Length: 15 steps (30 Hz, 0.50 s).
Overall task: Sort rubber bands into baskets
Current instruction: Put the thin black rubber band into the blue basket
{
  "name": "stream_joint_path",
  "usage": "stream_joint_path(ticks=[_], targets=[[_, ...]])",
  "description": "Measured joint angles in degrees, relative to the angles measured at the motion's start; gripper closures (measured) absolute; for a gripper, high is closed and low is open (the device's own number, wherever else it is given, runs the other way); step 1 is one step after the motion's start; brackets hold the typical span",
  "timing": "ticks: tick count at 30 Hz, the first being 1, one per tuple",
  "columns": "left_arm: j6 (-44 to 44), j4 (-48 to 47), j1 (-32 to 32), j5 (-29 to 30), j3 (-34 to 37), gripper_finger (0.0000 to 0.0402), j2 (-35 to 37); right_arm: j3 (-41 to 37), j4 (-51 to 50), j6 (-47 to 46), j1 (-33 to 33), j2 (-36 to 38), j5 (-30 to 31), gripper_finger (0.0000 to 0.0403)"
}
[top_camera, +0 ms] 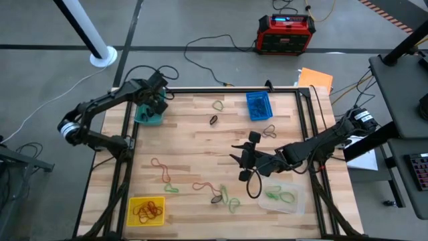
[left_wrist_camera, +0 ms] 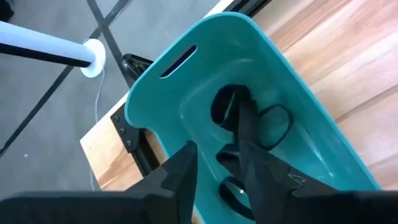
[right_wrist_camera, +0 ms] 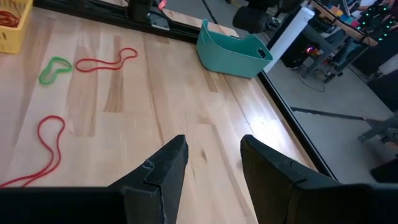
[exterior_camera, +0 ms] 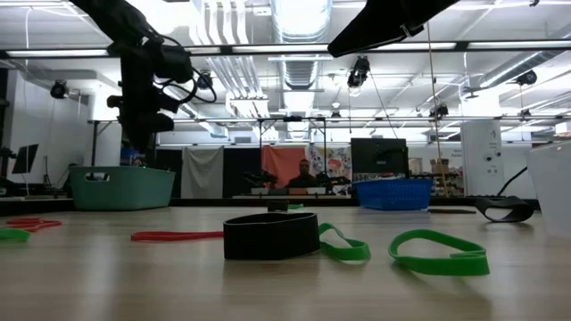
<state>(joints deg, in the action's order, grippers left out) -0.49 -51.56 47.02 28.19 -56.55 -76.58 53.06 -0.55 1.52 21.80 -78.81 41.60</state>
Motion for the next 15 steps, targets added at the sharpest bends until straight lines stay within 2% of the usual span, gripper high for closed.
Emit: stream_joint_path(ticks=[3,7,15], targets=[[-0.84,-0.22,-0.93,-0.98,0.0,0.0288,1.23,0.0,0.0,-0.01,-0.11,0.0,0.0,0.0257],[-3.45,-0.39,-5.15,-5.66,0.02,0.0285,3.76,0.0,-0.02,-0.4,-0.21,0.0,0.0,0.0257],[-4.72,3.4,-22.95,-6.78,0.07,0.0285,7.85,0.0,-1.11,-4.77,-3.09,0.0,0.0,0.0257]])
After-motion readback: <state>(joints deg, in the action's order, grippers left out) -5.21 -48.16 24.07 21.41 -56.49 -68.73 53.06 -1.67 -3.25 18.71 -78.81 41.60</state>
